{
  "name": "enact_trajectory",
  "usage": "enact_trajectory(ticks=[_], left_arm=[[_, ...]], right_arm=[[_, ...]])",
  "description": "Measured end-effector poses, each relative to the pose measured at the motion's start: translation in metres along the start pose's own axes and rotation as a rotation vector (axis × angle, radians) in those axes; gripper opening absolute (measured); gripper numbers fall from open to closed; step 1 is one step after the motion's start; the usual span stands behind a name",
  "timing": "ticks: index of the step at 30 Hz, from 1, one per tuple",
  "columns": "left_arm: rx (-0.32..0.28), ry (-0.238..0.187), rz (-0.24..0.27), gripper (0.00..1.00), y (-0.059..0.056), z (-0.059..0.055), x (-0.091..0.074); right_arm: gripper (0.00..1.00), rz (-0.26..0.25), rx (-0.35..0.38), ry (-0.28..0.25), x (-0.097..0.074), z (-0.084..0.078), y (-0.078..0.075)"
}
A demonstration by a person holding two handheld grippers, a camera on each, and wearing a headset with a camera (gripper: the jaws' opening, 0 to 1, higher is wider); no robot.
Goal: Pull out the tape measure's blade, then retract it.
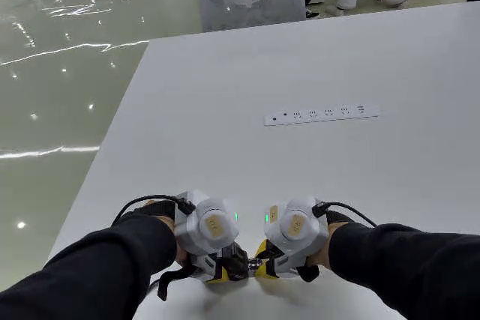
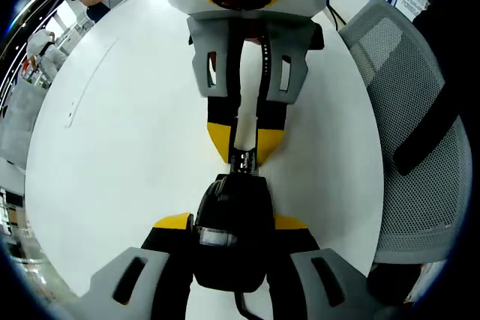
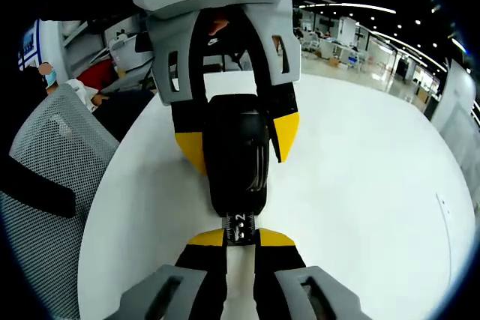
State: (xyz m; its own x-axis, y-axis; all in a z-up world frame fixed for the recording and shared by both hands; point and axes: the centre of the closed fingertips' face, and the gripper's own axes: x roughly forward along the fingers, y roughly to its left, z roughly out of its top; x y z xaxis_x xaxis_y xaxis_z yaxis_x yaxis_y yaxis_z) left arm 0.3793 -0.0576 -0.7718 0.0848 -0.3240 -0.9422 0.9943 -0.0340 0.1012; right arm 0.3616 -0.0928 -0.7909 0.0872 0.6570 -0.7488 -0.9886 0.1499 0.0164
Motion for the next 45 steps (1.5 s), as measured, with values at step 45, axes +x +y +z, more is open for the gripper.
enact_trajectory(ticks=[45], left_arm=[[-0.010, 0.000, -0.004, 0.33, 0.000, 0.000, 0.000]], right_arm=[[0.08, 0.001, 0.063, 0.027, -0.028, -0.036, -0.004]])
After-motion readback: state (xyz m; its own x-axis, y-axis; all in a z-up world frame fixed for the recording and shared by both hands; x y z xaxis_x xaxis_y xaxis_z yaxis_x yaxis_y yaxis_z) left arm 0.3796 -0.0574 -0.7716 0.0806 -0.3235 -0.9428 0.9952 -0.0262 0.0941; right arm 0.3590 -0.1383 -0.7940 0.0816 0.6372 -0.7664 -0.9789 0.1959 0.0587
